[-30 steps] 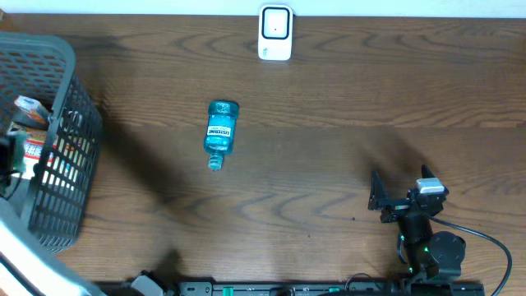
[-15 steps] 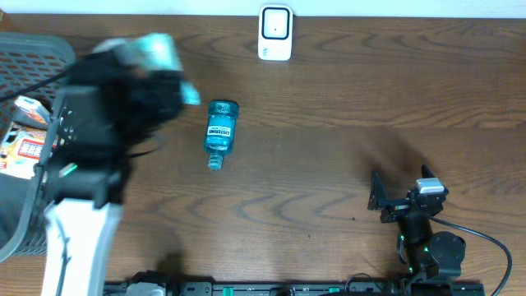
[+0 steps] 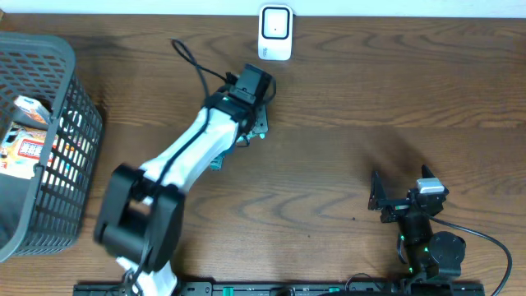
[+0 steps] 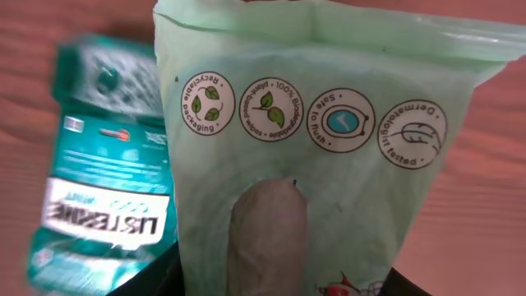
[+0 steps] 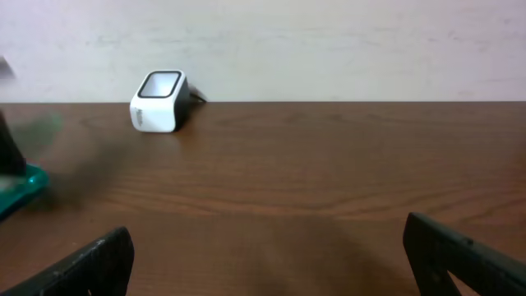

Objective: Scan the item barcode
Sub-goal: 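Carry the green wipes pack out and place it beside the bottle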

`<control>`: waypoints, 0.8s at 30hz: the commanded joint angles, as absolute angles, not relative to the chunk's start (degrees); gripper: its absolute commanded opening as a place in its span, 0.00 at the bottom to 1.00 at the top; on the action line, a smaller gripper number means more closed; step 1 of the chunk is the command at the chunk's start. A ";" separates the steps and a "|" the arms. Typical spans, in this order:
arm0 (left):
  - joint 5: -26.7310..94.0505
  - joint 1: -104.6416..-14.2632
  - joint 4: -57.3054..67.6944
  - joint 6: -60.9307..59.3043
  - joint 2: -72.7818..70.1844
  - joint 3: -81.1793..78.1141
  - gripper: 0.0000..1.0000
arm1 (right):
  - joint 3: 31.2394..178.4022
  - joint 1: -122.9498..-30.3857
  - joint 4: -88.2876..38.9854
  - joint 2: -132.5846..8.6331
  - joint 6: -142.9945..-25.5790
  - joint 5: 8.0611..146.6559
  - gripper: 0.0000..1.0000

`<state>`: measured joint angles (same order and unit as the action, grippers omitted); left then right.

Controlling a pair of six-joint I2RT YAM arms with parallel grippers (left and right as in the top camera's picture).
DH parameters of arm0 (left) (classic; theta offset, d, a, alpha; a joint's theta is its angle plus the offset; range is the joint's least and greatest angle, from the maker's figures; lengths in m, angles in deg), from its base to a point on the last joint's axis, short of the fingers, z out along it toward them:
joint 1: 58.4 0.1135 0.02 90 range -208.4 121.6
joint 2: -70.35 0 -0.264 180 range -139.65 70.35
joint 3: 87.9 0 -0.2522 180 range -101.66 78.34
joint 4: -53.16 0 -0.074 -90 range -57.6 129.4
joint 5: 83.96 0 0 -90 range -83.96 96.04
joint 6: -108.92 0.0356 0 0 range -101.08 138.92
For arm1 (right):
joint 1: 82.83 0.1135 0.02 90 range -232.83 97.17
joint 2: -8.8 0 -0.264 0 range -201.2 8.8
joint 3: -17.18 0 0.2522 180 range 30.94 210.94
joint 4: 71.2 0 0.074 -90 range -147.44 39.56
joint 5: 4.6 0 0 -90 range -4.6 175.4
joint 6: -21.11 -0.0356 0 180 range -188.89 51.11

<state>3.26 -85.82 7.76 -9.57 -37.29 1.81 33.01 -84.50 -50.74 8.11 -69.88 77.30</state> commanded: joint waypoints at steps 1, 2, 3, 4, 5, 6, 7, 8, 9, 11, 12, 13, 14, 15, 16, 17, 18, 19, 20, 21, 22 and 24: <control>4.98 -85.89 8.46 -9.87 -41.46 1.42 0.48 | 32.70 -84.24 -50.72 8.41 -69.45 77.35 0.99; 6.43 -86.19 8.70 -9.87 -42.97 1.42 0.48 | 32.70 -84.24 -50.72 8.41 -69.45 77.35 0.99; 7.15 -86.46 8.75 -9.89 -43.49 1.42 0.48 | 32.70 -84.24 -50.69 8.41 -69.45 77.35 0.99; 7.45 -86.81 8.68 -10.14 -43.60 1.42 0.48 | 32.70 -84.24 -50.72 8.41 -69.45 77.35 0.99; 7.56 -87.20 8.68 -10.07 -43.52 1.42 0.49 | 32.70 -84.24 -50.72 8.41 -69.45 77.35 0.99; 7.56 -87.62 8.68 -10.07 -43.08 1.37 0.54 | 32.70 -84.24 -50.72 8.41 -69.45 77.35 0.99; 7.58 -88.01 8.55 -10.03 -42.51 1.18 0.62 | 32.70 -84.24 -50.72 8.41 -69.45 77.35 0.99; 7.56 -88.34 7.92 -9.98 -41.72 0.74 0.71 | 32.70 -84.24 -50.72 8.41 -69.45 77.35 0.99; 7.56 -88.55 6.74 -9.74 -40.46 -0.11 0.82 | 32.70 -84.24 -50.72 8.41 -69.45 77.35 0.99; 7.54 -88.60 3.98 -9.02 -37.46 -2.10 0.98 | 32.70 -84.24 -50.69 8.41 -69.45 77.35 0.99; 7.52 -88.38 2.60 -8.19 -35.58 -3.19 0.98 | 32.70 -84.24 -50.72 8.41 -69.45 77.35 0.99; 7.48 -87.92 1.01 -7.14 -33.16 -4.61 0.98 | 32.70 -84.24 -50.72 8.41 -69.45 77.35 0.99; 6.36 -86.59 -1.72 -5.79 -28.48 -7.35 0.98 | 32.70 -84.24 -50.72 8.41 -69.45 77.35 0.99; 5.07 -85.60 -3.14 -5.13 -25.88 -8.83 0.98 | 32.70 -84.24 -50.72 8.41 -69.45 77.35 0.99; 3.21 -84.25 -4.56 -4.17 -22.99 -10.45 0.98 | 32.70 -84.24 -50.72 8.41 -69.45 77.35 0.99; 0.00 -81.43 -6.23 -3.18 -18.10 -12.59 0.98 | 32.70 -84.24 -50.72 8.41 -69.45 77.35 0.99; -1.77 -79.27 -6.99 -3.08 -15.34 -13.60 0.98 | 32.70 -84.24 -50.72 8.41 -69.45 77.35 0.99; -2.89 -76.73 -7.47 -2.44 -12.63 -14.28 0.98 | 32.70 -84.24 -50.72 8.41 -69.45 77.35 0.99; -3.52 -73.71 -7.52 -1.81 -9.96 -14.56 0.98 | 32.70 -84.24 -50.72 8.41 -69.45 77.35 0.99; -3.89 -70.96 -7.52 -1.79 -8.02 -14.56 0.98 | 32.70 -84.24 -50.72 8.41 -69.45 77.35 0.99; -3.91 -67.75 -7.60 -1.68 -6.18 -14.58 0.98 | 32.70 -84.24 -50.72 8.41 -69.45 77.35 0.99; -3.89 -55.92 -8.94 -2.16 -2.23 -14.56 0.98 | 32.70 -84.24 -50.72 8.41 -69.45 77.35 0.99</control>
<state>-0.94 -66.76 -6.90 -3.43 -4.87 -15.22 33.01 -84.53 -50.74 8.11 -69.88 77.28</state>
